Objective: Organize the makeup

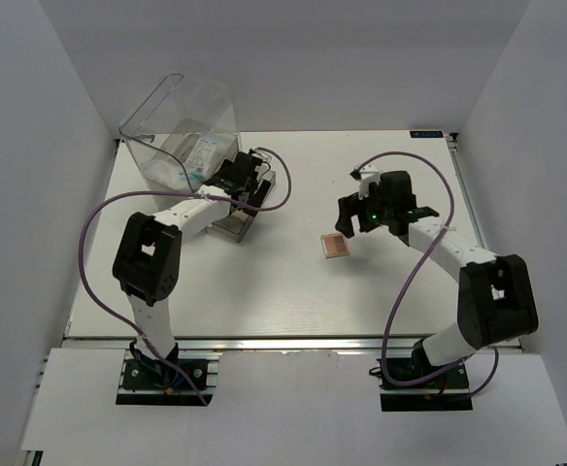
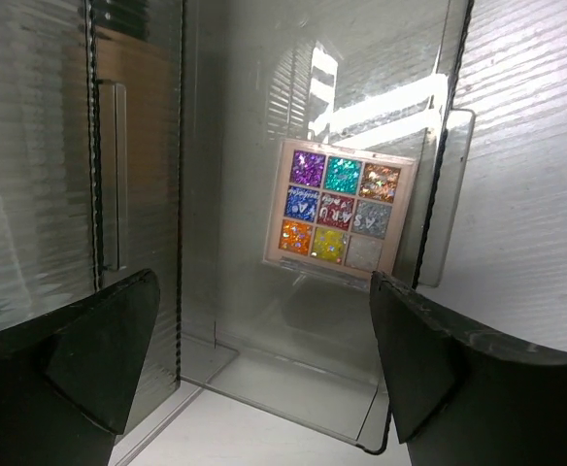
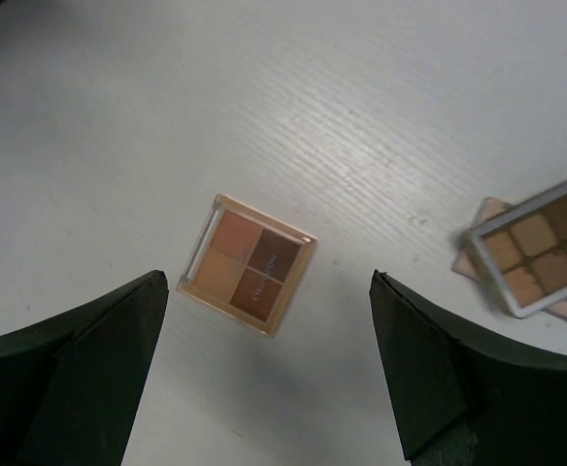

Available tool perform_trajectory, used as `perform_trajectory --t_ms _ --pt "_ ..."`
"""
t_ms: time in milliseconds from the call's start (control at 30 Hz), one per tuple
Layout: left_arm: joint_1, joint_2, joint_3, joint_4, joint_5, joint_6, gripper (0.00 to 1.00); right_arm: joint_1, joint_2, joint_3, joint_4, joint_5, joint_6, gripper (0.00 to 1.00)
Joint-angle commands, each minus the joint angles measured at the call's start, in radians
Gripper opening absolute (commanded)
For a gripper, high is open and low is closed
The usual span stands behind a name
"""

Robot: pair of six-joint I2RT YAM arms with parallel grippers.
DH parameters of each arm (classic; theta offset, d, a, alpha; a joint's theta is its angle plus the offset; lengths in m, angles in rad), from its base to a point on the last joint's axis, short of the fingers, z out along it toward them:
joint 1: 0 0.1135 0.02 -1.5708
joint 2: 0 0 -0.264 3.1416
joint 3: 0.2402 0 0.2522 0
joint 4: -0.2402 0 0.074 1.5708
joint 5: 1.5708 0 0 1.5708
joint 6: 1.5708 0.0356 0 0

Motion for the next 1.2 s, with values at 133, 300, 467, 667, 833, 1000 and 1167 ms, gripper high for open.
perform_trajectory --t_ms 133,300,467,667,833,1000,1167 --pt "0.003 -0.158 0.003 -0.061 0.022 -0.075 0.98 0.151 0.134 0.073 -0.139 0.248 0.04 0.89" --pt "0.003 -0.325 -0.052 -0.067 0.079 -0.195 0.98 0.179 0.197 0.072 -0.171 0.305 0.063 0.89" --pt "0.003 -0.467 -0.111 -0.077 0.111 -0.321 0.98 0.206 0.252 0.103 -0.191 0.284 0.103 0.89" --pt "0.003 -0.631 -0.2 -0.099 0.099 -0.39 0.98 0.214 0.309 0.162 -0.219 0.228 0.173 0.89" --pt "0.003 -0.743 -0.273 -0.122 0.09 -0.438 0.98 0.214 0.362 0.185 -0.253 0.239 0.219 0.89" --pt "0.003 -0.846 -0.349 -0.145 0.073 -0.484 0.98 0.217 0.391 0.178 -0.251 0.337 0.229 0.81" --pt "0.003 -0.915 -0.392 -0.154 0.059 -0.52 0.98 0.219 0.385 0.15 -0.219 0.369 0.181 0.63"
